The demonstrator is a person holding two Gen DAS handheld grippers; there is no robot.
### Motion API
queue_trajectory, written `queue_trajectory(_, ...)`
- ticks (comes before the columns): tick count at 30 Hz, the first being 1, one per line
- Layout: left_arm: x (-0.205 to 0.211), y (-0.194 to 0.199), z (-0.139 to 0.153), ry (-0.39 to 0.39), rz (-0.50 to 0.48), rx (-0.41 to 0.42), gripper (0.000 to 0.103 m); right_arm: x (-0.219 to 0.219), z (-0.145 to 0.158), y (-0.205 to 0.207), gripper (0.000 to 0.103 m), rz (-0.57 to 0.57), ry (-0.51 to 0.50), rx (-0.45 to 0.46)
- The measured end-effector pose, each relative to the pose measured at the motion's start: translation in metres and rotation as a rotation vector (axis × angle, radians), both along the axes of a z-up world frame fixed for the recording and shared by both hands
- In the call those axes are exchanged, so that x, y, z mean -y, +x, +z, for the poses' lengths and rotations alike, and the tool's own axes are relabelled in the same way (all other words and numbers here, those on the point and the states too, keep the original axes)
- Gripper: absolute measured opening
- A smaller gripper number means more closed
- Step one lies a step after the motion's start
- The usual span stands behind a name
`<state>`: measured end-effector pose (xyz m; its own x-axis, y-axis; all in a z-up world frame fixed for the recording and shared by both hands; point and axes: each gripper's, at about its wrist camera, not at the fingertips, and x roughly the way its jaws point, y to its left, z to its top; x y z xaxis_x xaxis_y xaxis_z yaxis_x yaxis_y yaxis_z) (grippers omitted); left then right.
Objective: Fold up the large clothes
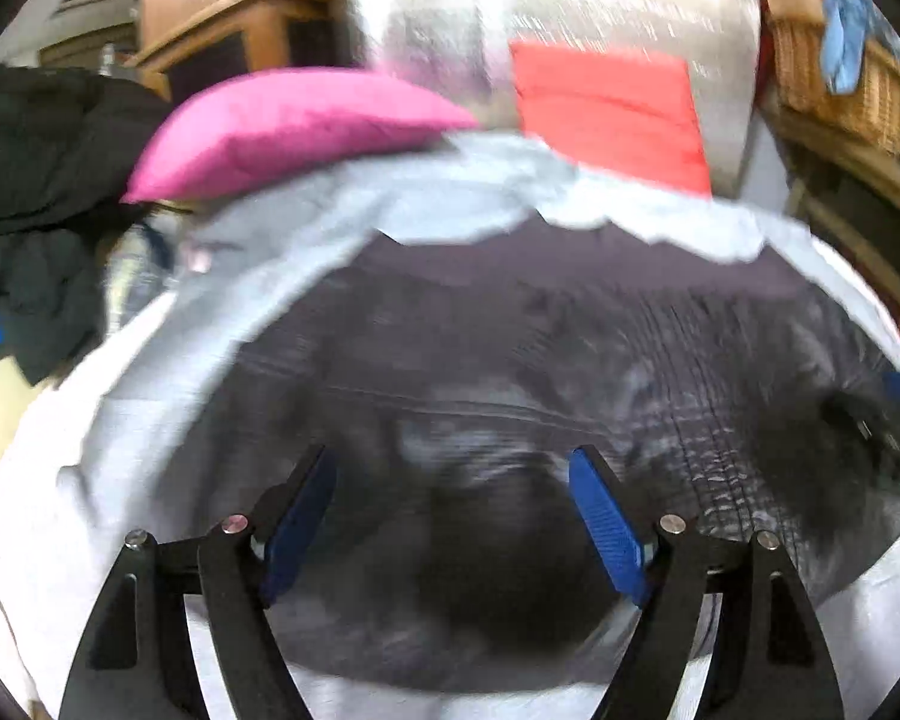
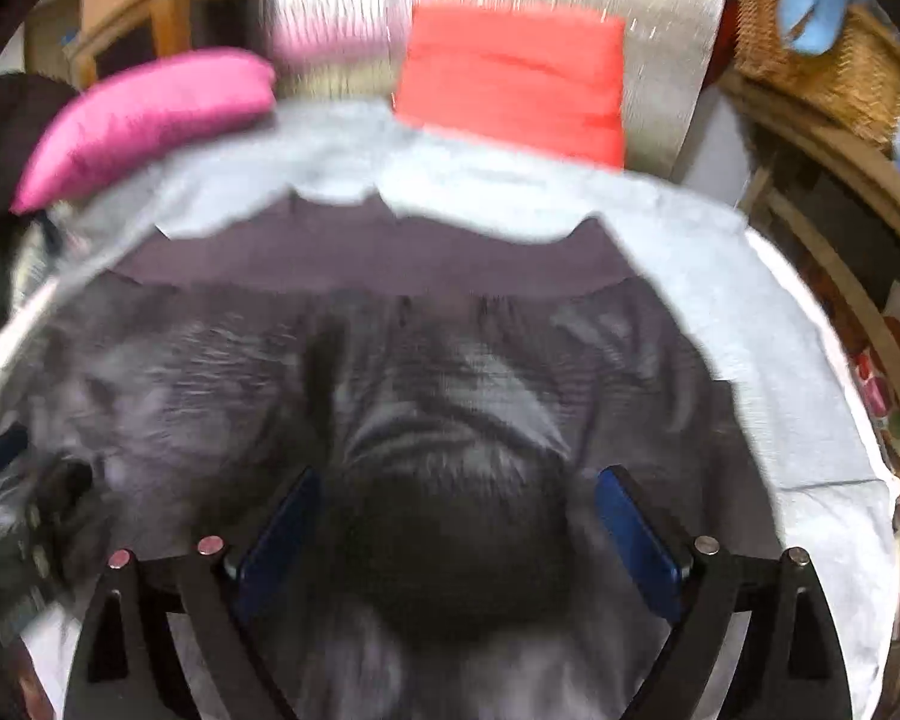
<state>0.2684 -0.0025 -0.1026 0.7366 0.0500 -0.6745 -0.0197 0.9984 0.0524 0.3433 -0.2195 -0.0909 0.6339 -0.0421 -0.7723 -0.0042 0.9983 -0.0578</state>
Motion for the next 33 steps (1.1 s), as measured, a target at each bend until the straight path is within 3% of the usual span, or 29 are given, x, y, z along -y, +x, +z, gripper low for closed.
queue_trajectory(4,-0.023,-0.017,-0.002,0.048,0.055,0.012,0.081,0.001,0.009,-0.048,0.095,0.03,-0.002,0.07)
queue_trajectory(7,-0.034,-0.012,-0.018,0.05,0.087,-0.05,0.081,0.003,-0.001,-0.07,0.095,0.012,-0.036,0.1)
queue_trajectory(10,-0.035,-0.005,-0.034,0.047,0.101,-0.093,0.082,0.013,-0.036,-0.064,0.095,-0.032,-0.066,0.033)
queue_trajectory(12,-0.031,-0.006,-0.037,0.074,0.097,-0.085,0.082,0.016,-0.042,-0.065,0.096,-0.036,-0.062,0.022)
queue_trajectory(33,-0.031,-0.001,-0.042,0.096,0.087,-0.104,0.082,0.031,-0.046,-0.054,0.099,-0.062,0.003,-0.041)
